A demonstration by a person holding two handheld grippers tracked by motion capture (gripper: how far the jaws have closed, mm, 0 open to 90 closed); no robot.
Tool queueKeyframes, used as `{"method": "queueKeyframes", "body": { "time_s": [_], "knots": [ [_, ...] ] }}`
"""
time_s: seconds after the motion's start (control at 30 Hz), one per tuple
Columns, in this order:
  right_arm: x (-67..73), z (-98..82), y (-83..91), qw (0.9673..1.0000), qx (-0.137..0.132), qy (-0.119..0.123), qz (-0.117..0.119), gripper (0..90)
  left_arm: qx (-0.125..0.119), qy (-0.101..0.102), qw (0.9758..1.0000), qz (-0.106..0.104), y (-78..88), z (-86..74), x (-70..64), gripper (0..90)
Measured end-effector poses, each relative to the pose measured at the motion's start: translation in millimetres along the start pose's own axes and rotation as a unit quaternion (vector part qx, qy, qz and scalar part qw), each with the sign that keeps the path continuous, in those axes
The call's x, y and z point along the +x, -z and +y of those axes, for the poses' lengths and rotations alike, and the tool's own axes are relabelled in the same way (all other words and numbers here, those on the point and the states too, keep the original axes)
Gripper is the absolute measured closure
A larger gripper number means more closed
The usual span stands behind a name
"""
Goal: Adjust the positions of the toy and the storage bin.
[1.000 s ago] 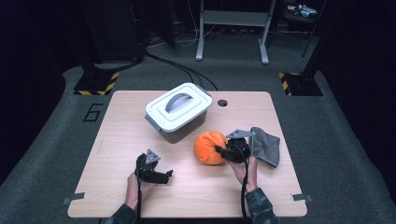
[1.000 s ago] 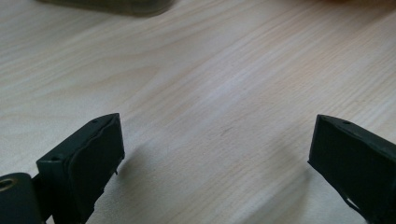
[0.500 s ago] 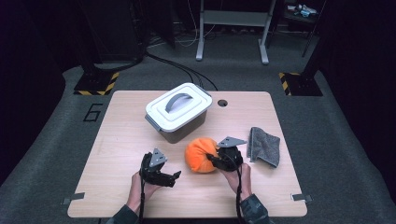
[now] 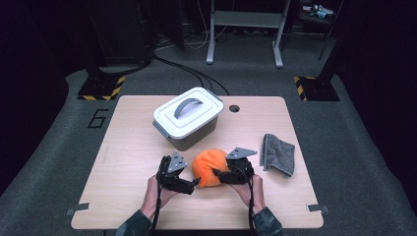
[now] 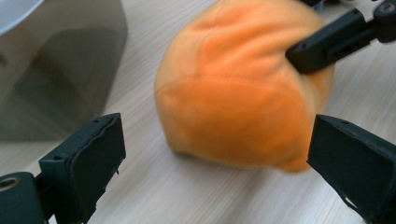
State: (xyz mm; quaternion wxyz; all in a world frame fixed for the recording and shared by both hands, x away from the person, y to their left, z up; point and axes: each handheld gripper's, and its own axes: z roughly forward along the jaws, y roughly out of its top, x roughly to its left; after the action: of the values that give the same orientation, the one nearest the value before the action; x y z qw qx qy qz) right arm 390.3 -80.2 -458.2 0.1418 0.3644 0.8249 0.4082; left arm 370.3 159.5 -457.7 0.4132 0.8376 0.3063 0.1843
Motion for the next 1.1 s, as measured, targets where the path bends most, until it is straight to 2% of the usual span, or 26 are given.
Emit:
{"method": "queueKeyframes", "body": {
  "time_s": [0.17,0.3,0.5,0.57,0.73,0.87,0.97,1.0,1.1],
  "knots": [
    [-8.0,1.4,15.7,0.9996,-0.022,-0.014,-0.007,22.1,0.006,-0.016,0.9998,-0.011,-12.2,13.7,-5.4,3.9],
    [-23.6,-2.4,25.2,0.9988,-0.026,-0.036,-0.022,15.0,0.011,-0.019,0.9996,-0.016,-24.5,21.7,-7.4,4.0],
    [-43.3,-13.5,30.9,0.9972,-0.02,-0.061,-0.039,11.8,0.022,-0.022,0.9992,-0.024,-42.1,29.6,-6.1,4.2],
    [-47.6,-17.7,32.0,0.9966,-0.021,-0.067,-0.043,10.8,0.027,-0.02,0.999,-0.03,-44.9,31.1,-5.4,4.4],
    [-56.8,-27.6,38.4,0.9955,-0.028,-0.077,-0.047,9.5,0.041,-0.029,0.998,-0.038,-50.4,30.1,-5.5,8.5],
    [-59.7,-36.7,37.5,0.9951,-0.012,-0.081,-0.055,10.3,0.056,-0.034,0.9969,-0.044,-53.8,28.1,-5.9,17.3],
    [-62.0,-46.2,32.6,0.9949,0.0,-0.081,-0.061,10.7,0.06,-0.042,0.9964,-0.043,-55.6,26.0,-8.0,26.5],
    [-61.7,-49.3,30.8,0.9944,0.003,-0.087,-0.059,10.8,0.06,-0.042,0.9965,-0.041,-56.0,25.1,-8.6,30.0],
    [-62.0,-56.6,24.1,0.9945,0.016,-0.08,-0.066,11.4,0.058,-0.042,0.9966,-0.041,-56.3,22.9,-7.4,41.7]
  ]
}}
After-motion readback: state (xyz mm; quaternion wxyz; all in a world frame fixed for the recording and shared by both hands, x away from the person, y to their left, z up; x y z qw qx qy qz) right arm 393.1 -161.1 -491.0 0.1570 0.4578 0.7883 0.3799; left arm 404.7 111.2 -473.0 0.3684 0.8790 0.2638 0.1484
